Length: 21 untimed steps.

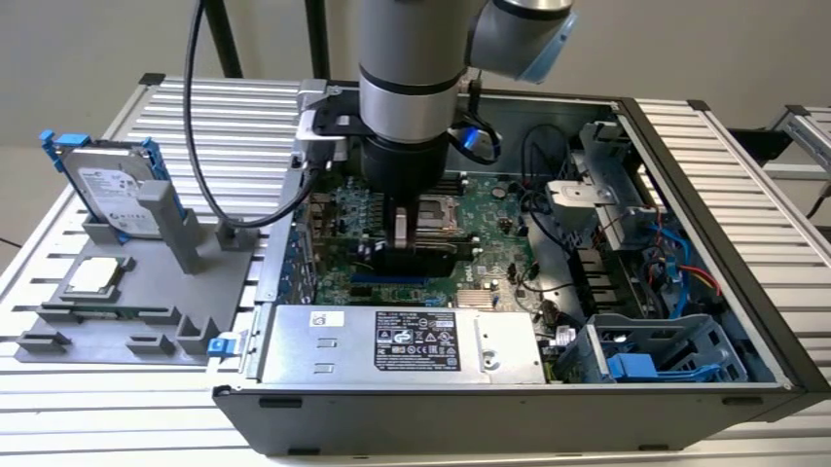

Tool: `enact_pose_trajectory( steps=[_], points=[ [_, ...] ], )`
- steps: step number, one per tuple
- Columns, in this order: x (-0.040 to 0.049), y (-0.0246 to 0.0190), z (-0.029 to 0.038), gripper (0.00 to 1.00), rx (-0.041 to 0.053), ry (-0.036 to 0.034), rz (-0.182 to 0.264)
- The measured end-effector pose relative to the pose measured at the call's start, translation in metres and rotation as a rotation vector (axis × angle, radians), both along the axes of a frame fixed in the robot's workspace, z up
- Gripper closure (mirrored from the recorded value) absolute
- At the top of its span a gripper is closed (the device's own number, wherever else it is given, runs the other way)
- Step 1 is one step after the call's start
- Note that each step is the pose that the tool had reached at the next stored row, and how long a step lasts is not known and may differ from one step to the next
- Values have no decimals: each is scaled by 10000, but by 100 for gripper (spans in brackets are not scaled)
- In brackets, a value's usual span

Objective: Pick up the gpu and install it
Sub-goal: 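Insert the gpu into the slot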

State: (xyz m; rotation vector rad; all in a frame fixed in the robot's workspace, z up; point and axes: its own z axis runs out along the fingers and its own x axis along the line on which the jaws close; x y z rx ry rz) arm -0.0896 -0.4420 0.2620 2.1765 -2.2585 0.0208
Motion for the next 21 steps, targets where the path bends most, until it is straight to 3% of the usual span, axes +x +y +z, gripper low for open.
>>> enact_pose_trajectory(
  steps=[11,21],
  points=[
    [-37,0,-59,100,0,0,0],
    [-38,0,-65,100,1,0,1]
  ],
)
